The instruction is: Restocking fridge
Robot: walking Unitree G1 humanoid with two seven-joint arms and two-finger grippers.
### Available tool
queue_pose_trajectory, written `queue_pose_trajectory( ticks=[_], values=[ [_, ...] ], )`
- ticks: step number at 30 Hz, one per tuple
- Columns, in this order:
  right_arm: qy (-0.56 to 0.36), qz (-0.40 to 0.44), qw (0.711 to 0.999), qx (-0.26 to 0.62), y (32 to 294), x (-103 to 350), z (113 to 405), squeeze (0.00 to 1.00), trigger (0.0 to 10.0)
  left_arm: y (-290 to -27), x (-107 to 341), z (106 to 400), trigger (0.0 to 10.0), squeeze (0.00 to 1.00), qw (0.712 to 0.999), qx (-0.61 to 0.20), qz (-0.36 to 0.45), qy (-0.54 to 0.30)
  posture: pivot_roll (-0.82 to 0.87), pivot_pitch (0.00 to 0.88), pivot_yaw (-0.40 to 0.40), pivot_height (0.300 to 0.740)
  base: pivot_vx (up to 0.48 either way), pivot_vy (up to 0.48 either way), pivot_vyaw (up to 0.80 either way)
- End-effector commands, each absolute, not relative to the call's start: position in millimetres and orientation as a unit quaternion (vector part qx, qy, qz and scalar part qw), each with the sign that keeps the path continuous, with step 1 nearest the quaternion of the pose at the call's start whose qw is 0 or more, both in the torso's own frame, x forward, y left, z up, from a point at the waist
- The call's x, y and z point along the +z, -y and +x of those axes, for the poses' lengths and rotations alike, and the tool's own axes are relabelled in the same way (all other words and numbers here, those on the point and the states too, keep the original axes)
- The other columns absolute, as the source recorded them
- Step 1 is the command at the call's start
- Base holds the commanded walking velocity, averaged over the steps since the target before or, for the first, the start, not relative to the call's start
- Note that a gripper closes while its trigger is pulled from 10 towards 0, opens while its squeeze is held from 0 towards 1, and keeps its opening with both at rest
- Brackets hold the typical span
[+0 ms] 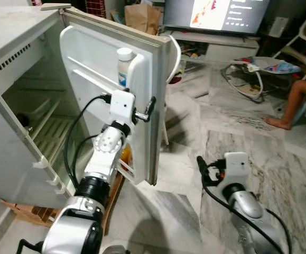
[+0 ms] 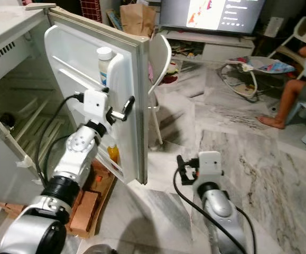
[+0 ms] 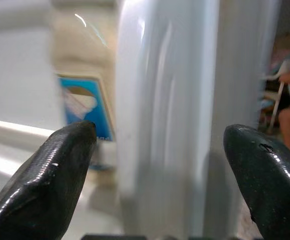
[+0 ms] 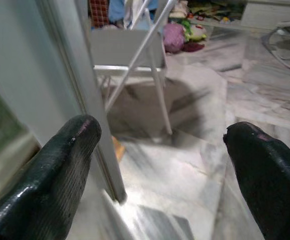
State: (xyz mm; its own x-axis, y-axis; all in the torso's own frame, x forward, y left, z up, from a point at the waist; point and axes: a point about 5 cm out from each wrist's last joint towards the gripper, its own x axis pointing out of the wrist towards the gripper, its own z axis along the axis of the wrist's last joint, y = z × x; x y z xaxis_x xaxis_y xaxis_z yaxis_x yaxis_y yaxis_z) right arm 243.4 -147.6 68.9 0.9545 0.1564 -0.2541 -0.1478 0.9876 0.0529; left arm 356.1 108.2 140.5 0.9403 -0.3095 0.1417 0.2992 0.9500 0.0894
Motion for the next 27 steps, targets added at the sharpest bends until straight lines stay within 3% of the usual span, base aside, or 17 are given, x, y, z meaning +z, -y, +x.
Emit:
queue_pose_trajectory(
  ticks=[1,16,27],
  values=[
    [-0.129,0.003,0.990,0.055,161.3,68.8,242.3,0.00,10.0,-89.2,141.9,356.3,10.0,0.00,0.980,-0.180,0.038,0.074,0.02,0.000,-0.035,0.740,0.480,0.000,0.00],
    [-0.126,-0.001,0.991,0.053,160.8,68.2,242.9,0.00,10.0,-57.1,155.6,366.5,10.0,0.00,0.969,-0.226,0.056,0.080,0.01,0.000,-0.026,0.740,0.480,0.000,0.00],
    [-0.118,-0.009,0.992,0.041,165.8,71.5,249.3,0.00,10.0,-97.8,136.6,349.0,10.0,0.00,0.978,-0.180,0.072,0.070,0.06,0.012,-0.020,0.740,0.480,0.000,0.00]
  ],
)
